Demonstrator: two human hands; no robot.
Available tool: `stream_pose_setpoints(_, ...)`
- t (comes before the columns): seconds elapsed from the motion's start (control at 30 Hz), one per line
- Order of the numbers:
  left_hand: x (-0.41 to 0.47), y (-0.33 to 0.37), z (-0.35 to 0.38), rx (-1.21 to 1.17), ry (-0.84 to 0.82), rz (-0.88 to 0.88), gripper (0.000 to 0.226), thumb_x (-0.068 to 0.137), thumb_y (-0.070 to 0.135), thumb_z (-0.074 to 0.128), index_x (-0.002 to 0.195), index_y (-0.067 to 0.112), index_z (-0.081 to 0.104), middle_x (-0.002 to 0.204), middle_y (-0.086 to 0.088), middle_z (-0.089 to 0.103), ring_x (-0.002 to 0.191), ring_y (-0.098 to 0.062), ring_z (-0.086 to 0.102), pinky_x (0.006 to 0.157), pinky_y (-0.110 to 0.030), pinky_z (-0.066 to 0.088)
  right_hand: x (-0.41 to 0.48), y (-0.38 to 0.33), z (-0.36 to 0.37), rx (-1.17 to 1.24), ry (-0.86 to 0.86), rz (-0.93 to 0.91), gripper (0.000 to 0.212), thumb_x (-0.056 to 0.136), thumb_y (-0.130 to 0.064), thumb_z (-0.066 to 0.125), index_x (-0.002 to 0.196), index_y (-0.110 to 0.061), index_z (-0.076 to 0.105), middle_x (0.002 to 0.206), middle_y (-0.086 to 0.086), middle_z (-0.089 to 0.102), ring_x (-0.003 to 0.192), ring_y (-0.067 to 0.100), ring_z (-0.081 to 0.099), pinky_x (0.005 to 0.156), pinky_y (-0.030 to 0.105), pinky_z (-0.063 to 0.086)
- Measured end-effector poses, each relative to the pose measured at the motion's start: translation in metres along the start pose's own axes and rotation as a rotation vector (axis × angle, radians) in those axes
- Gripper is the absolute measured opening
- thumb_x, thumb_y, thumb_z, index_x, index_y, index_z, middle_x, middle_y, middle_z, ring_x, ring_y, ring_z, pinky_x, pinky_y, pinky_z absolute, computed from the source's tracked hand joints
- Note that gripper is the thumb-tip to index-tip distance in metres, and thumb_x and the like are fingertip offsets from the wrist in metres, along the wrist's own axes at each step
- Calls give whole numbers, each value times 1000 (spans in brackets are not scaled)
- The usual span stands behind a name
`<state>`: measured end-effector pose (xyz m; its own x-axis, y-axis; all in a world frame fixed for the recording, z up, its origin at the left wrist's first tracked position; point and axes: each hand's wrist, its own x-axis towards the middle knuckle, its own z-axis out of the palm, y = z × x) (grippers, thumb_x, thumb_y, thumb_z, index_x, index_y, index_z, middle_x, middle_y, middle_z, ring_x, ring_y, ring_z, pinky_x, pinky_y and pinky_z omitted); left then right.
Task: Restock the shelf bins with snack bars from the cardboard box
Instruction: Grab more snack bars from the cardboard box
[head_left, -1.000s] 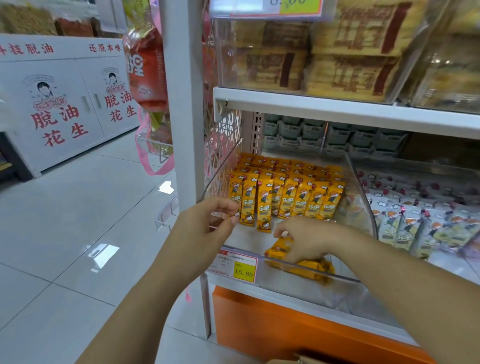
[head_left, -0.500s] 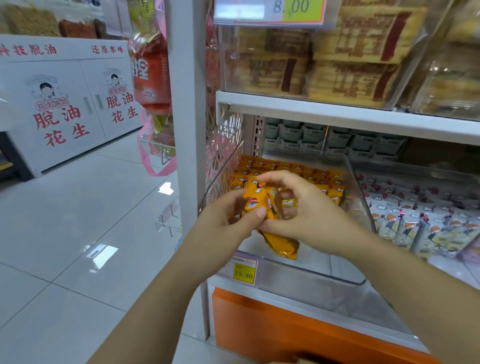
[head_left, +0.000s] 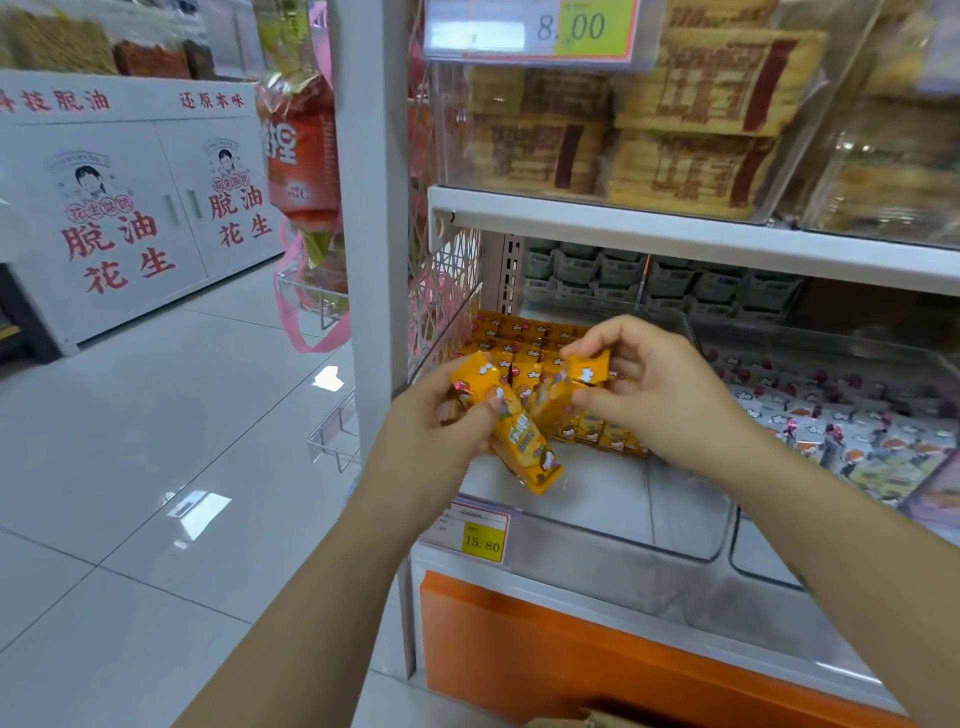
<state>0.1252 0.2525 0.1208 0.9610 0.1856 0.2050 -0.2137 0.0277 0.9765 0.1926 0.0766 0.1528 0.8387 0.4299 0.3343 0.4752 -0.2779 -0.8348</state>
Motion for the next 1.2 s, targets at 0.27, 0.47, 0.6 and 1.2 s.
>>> stream_pose_setpoints(0.27,7,-6,-5,-127,136,-120,20,92,8,58,107,18,65,107,-8,70,95,-18,69,73,-26,59,-8,-1,-5,40,155,-39,52,77,16,63,88,-34,64,94,-9,64,88,18,63,79,40,55)
stream_pose_setpoints(0.47,5,-5,-1,-190,82,-115,27,92,6,57,118,11,61,106,-7,70,95,-16,69,71,-26,58,-13,-2,14,26,144,-88,33,71,-1,78,73,-32,68,96,-11,62,89,-3,58,74,11,44)
stream_pose_setpoints(0.6,5,-5,-5,-13,94,-31,25,91,7,60,110,22,65,102,2,71,99,-16,67,76,-27,57,-13,-1,11,-65,267,-18,24,75,-11,77,78,-31,62,89,-11,61,78,5,56,70,20,47)
stream_pose_setpoints(1.2,3,-6,-1,359,-108,89,31,91,13,62,108,38,59,105,14,64,91,5,59,69,-3,45,-6,-5,16,-252,-165,75,38,74,-19,80,106,-31,62,100,-9,68,89,3,65,79,22,55)
